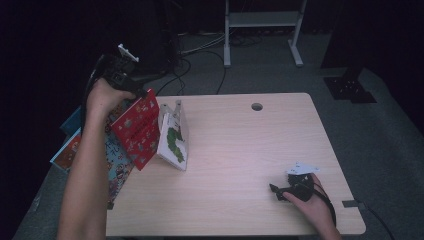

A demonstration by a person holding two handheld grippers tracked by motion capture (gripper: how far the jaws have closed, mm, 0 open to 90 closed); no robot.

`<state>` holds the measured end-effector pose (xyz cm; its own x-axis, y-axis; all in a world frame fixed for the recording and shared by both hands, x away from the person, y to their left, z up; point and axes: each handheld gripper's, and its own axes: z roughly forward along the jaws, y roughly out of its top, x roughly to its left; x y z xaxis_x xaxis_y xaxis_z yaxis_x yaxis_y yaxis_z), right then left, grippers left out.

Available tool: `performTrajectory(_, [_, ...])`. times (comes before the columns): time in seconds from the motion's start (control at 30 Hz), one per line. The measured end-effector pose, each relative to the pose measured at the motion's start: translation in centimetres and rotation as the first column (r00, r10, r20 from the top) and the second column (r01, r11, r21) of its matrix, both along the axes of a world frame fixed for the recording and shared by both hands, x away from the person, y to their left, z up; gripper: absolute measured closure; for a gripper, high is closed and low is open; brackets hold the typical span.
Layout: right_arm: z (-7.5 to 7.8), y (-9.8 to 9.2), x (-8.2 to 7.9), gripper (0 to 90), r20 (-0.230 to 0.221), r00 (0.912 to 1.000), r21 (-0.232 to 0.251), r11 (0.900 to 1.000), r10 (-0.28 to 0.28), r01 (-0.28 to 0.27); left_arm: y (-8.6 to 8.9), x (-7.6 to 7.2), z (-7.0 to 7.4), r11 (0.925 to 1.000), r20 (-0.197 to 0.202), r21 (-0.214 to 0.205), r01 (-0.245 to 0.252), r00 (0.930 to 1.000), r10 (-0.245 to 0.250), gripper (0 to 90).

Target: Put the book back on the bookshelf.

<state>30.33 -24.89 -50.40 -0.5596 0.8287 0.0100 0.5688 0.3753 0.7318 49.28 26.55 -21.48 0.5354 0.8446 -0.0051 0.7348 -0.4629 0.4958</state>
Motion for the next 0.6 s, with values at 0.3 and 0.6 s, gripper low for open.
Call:
performTrajectory(0.3, [0.0,0.0,0.0,10.8,0.000,1.0000,-0.002,1.0000,0.002,-0.002,-0.8,-1.2,4.7,0.9996,0.048,0.027,0.010,0.9988,-0.012,56.8])
performTrajectory(0.6, [0.0,0.0,0.0,10.8,0.000,1.0000,-0.001,1.0000,0.002,-0.002,-0.9,-1.6,5.4,0.9994,0.053,0.032,0.012,0.9985,-0.013,56.3])
